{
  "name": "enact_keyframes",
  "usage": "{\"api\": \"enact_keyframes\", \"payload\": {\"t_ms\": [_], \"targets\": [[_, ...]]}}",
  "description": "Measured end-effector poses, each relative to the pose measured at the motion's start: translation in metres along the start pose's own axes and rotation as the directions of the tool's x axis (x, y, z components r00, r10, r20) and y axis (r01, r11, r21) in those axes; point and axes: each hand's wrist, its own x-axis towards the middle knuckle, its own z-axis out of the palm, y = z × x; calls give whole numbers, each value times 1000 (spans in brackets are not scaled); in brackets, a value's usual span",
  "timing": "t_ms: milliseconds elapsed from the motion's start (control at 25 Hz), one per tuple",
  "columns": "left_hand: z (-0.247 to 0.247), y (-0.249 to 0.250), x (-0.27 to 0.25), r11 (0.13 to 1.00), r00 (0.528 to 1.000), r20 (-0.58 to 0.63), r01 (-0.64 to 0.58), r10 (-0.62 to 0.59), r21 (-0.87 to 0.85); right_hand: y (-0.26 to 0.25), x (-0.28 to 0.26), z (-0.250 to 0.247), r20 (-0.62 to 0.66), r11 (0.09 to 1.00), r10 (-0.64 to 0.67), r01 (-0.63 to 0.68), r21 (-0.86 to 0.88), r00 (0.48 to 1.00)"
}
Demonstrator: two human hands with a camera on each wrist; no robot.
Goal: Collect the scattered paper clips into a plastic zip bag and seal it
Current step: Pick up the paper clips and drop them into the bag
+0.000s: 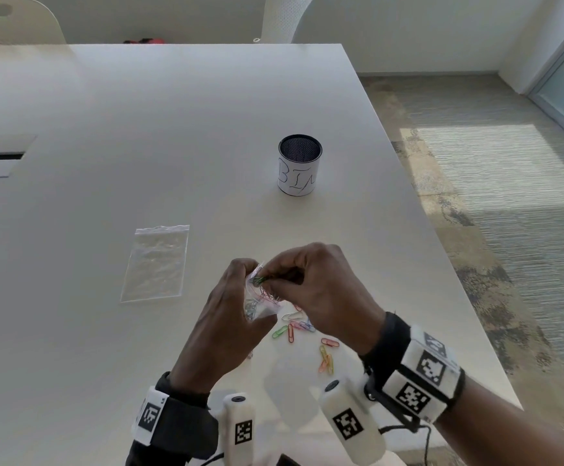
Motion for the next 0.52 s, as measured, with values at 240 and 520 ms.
{"api": "enact_keyframes", "payload": {"t_ms": [240,520], "targets": [[-1,-1,0,1000,1000,-15,3,-3,-18,-11,4,0,70,986,-53,63,-152,996],[-3,-7,-1,999,999,-31,-44,44,1,3,-5,-49,-143,979,-42,12,-202,989]]}}
